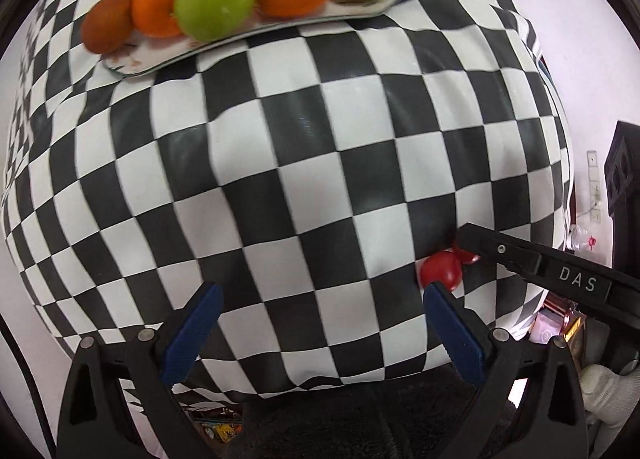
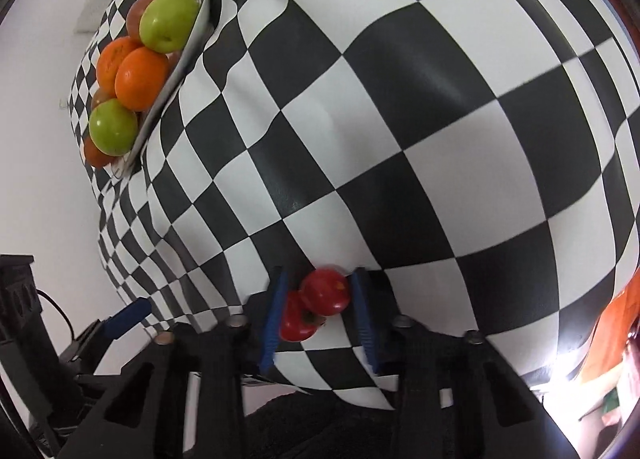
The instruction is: Organize fruits
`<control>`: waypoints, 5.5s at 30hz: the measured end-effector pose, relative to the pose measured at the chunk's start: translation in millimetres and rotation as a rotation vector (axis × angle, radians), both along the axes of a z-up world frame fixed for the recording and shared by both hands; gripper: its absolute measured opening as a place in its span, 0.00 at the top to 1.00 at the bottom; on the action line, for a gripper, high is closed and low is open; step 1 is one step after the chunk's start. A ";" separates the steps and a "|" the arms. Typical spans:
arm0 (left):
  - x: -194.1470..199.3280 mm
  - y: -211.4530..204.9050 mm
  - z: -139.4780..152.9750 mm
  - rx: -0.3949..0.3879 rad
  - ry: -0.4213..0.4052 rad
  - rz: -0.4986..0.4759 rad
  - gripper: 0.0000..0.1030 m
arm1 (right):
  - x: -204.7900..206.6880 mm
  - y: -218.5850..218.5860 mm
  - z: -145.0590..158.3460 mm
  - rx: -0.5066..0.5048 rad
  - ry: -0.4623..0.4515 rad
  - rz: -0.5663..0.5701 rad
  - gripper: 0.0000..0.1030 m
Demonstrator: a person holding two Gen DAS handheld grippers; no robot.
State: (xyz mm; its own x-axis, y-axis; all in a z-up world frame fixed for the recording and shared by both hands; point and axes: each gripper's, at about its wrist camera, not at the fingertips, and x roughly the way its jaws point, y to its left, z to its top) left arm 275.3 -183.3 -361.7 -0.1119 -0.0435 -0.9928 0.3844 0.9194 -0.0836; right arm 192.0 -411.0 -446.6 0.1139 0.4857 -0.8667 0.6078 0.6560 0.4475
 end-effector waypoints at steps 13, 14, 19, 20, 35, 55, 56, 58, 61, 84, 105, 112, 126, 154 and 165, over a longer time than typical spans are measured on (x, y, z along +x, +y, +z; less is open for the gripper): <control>-33.4 -59.4 -45.3 -0.118 0.166 -0.097 0.42 | -11.6 -37.3 30.1 -0.067 -0.051 -0.047 0.74; -36.5 -61.8 -47.8 -0.116 0.163 -0.103 0.43 | -15.2 -42.9 30.5 -0.060 -0.051 -0.055 0.74; -45.9 -74.7 -46.6 -0.146 0.158 -0.127 0.72 | -14.8 -42.8 27.2 -0.063 -0.050 -0.054 0.74; -48.5 -75.8 -45.3 -0.146 0.153 -0.131 0.72 | -17.4 -45.3 26.8 -0.062 -0.048 -0.056 0.74; 15.8 -2.8 -45.2 -0.099 0.085 0.114 0.72 | 25.6 -1.7 25.6 -0.054 -0.085 0.112 0.74; 73.9 105.5 -2.0 -0.324 0.071 0.444 0.72 | 102.8 55.8 66.5 -0.019 -0.283 0.183 0.73; 86.5 116.9 1.2 -0.345 0.073 0.484 0.72 | 116.1 62.7 68.9 0.008 -0.307 0.172 0.73; 112.1 135.4 6.3 -0.376 0.078 0.538 0.72 | 139.9 74.3 72.1 0.047 -0.337 0.158 0.73; 137.6 151.5 3.5 -0.416 0.101 0.610 0.72 | 176.4 95.3 77.4 0.048 -0.369 0.179 0.73; 201.5 180.5 0.0 -0.460 0.143 0.678 0.10 | 241.0 127.8 105.9 -0.154 -0.377 0.245 0.14; 119.1 129.8 91.8 -0.051 -0.335 0.355 0.10 | 167.1 80.6 169.0 -0.657 -0.303 0.335 0.06; 109.4 113.5 104.0 -0.036 -0.391 0.328 0.09 | 149.3 70.0 180.6 -0.678 -0.316 0.306 0.06; 52.8 95.1 199.2 -0.088 -0.552 0.277 0.09 | 92.2 73.7 275.9 -0.695 -0.464 0.277 0.06; -17.1 102.4 284.9 -0.146 -0.659 0.275 0.08 | 12.7 86.2 389.4 -0.718 -0.591 0.261 0.06; -17.8 99.1 290.0 -0.150 -0.659 0.275 0.08 | 12.9 90.2 387.7 -0.702 -0.592 0.276 0.06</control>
State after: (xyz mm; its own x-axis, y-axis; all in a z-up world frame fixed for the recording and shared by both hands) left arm 257.5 -84.3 -71.8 0.5413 -0.1246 -0.8316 0.1548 0.9868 -0.0472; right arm 204.9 -320.8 -58.9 0.5859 -0.0475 -0.8090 0.1935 0.9776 0.0828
